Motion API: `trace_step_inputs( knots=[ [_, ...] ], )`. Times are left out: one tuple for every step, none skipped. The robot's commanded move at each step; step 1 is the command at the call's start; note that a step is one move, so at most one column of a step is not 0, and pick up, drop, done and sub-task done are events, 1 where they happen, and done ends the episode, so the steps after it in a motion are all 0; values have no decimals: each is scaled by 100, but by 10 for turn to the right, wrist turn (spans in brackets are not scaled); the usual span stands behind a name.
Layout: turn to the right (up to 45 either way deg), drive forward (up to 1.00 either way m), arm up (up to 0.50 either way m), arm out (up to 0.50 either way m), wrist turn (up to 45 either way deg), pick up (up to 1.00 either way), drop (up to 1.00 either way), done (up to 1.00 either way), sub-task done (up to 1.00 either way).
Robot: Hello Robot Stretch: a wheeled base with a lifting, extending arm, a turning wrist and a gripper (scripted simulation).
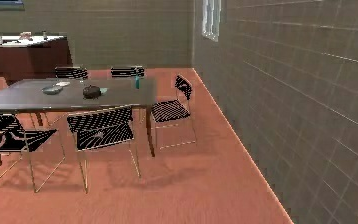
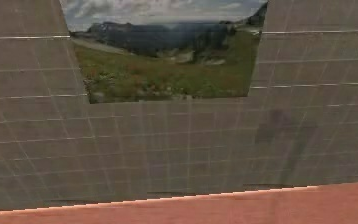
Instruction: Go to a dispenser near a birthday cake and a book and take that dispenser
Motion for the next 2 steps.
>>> trace_step_inputs(
  knots=[
    [0,100,0,0,0,0,0,0,0],
    [-120,0,0,0,0,0,0,0,0]
  ],
)
